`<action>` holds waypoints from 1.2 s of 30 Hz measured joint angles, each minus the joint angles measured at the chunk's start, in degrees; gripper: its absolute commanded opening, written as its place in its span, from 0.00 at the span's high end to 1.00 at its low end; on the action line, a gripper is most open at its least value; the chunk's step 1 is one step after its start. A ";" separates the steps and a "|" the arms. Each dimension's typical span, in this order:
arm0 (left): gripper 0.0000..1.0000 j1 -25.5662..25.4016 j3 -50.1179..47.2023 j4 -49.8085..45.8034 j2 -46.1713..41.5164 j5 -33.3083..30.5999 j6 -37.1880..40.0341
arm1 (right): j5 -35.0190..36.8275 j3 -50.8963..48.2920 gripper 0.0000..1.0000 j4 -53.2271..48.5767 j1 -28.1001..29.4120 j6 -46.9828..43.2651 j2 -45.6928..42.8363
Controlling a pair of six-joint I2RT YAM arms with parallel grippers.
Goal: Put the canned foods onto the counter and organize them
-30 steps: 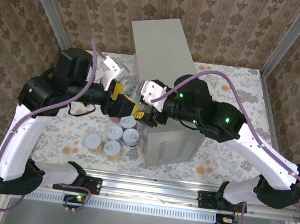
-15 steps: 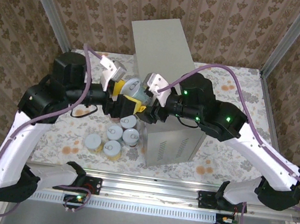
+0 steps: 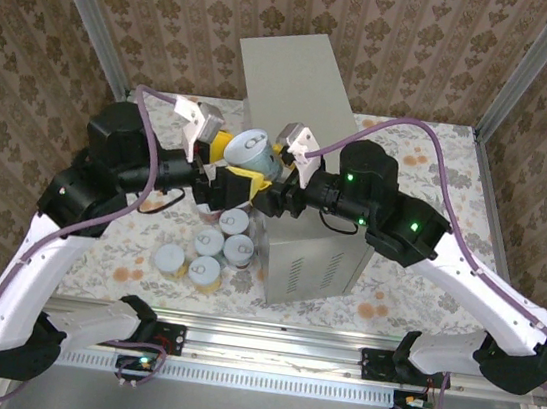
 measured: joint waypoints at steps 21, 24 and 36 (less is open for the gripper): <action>0.00 -0.07 -0.04 4.79 4.07 -5.46 -0.57 | 2.05 -4.09 0.36 2.71 -0.11 1.42 -1.16; 0.03 -0.07 -0.04 4.83 4.42 -5.38 -0.59 | 2.05 -4.11 0.36 2.93 -0.11 1.46 -1.40; 0.47 -0.31 0.11 5.31 4.55 -3.06 -1.46 | 2.78 -4.35 0.32 3.28 -0.22 1.57 -1.38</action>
